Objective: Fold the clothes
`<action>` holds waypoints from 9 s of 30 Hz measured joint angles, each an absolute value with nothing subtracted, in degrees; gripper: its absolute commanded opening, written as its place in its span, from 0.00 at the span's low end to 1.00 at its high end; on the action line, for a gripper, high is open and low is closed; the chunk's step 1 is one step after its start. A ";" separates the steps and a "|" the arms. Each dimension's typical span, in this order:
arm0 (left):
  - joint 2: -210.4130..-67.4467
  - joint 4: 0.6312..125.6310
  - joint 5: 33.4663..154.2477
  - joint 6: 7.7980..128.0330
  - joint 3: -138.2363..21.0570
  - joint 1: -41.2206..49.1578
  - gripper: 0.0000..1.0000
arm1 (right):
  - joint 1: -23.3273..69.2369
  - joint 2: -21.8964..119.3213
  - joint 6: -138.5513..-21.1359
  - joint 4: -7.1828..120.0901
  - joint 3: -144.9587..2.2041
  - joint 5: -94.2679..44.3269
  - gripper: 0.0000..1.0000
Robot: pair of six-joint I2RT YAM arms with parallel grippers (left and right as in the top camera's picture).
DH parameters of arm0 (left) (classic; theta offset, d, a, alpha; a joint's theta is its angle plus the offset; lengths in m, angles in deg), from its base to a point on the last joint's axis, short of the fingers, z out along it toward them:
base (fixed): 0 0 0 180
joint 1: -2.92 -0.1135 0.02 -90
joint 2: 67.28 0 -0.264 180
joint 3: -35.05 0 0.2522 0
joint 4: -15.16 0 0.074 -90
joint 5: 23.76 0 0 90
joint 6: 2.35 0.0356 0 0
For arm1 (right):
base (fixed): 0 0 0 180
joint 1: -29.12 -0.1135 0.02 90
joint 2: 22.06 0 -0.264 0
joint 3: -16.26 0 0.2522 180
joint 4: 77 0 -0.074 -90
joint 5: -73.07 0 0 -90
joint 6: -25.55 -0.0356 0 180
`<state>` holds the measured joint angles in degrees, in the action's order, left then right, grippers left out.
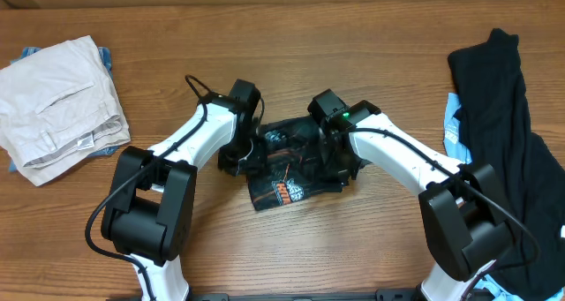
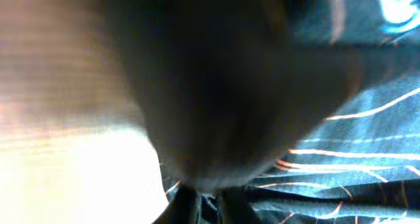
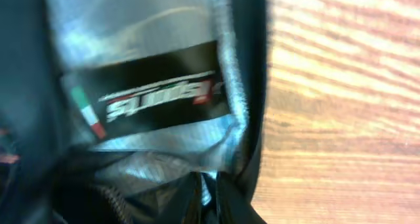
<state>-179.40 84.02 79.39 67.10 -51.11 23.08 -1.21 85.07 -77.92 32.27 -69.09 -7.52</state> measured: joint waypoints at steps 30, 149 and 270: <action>-168.29 65.31 76.90 67.12 -49.91 23.63 0.49 | -0.14 77.53 -75.47 26.78 -73.44 -19.43 0.38; -177.91 73.50 90.29 73.81 -55.53 11.43 0.73 | 6.25 84.94 -64.63 47.24 -61.88 -25.53 0.56; -188.12 63.67 66.89 82.29 -76.95 -41.31 0.76 | 15.69 75.69 -68.67 28.71 -68.81 -19.65 0.39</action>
